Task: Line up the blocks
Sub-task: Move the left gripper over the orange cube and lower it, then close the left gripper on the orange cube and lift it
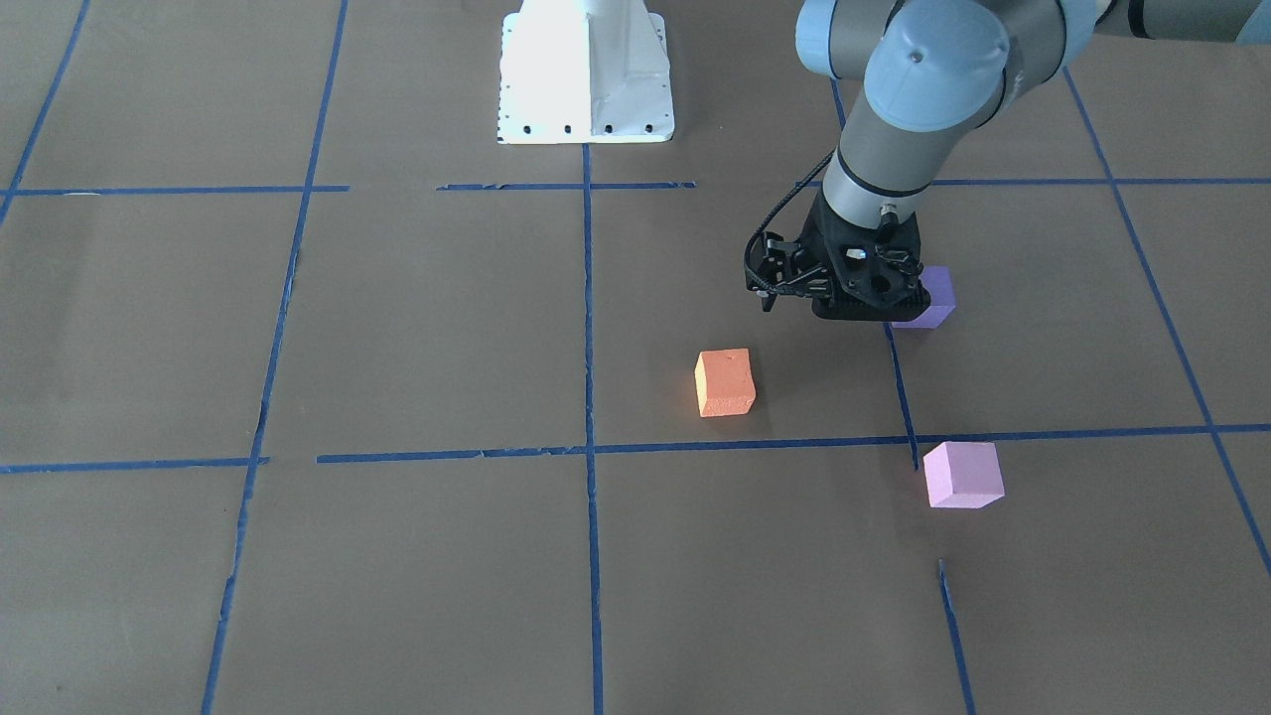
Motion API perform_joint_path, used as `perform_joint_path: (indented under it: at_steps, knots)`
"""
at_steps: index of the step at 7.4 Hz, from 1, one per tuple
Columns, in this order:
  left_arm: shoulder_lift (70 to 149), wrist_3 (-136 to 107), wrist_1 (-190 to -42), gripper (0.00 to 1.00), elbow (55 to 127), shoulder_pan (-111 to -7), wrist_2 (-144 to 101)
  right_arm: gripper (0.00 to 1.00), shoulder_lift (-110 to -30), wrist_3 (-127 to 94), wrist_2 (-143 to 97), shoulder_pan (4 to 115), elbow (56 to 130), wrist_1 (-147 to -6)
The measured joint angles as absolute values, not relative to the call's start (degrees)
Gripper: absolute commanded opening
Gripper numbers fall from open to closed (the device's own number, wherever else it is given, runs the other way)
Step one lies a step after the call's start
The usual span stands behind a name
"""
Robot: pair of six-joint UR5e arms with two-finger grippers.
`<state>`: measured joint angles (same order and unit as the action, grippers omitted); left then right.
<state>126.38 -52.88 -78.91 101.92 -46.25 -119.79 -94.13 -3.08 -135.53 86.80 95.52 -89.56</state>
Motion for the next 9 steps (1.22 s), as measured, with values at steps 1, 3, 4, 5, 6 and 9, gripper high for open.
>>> perform_joint_path:
  at_steps: [1,3,4,5,6,9]
  knots:
    - [127.8,-55.3,-80.6,1.00,98.6,-44.8,-119.6,1.00,-94.1,-3.1,-135.5,86.8,95.5,-89.6]
    - [130.6,-58.9,-84.7,1.00,91.7,-42.6,-119.5,1.00,-94.1,-3.1,-135.5,86.8,95.5,-89.6]
    - [131.1,-60.2,-86.8,1.00,89.4,-41.9,-119.5,1.00,-94.1,-3.1,-135.5,86.8,95.5,-89.6]
    - [131.4,-61.3,-88.6,1.00,87.6,-41.4,-119.3,1.00,-94.1,-3.1,-135.5,86.8,95.5,-89.6]
    - [131.6,-62.3,-90.7,1.00,85.9,-41.1,-118.8,1.00,-94.1,-3.1,-135.5,86.8,95.5,-89.6]
    - [132.2,-63.6,-93.9,1.00,82.3,-39.6,-117.0,1.00,-94.1,-3.1,-135.5,86.8,95.5,-89.6]
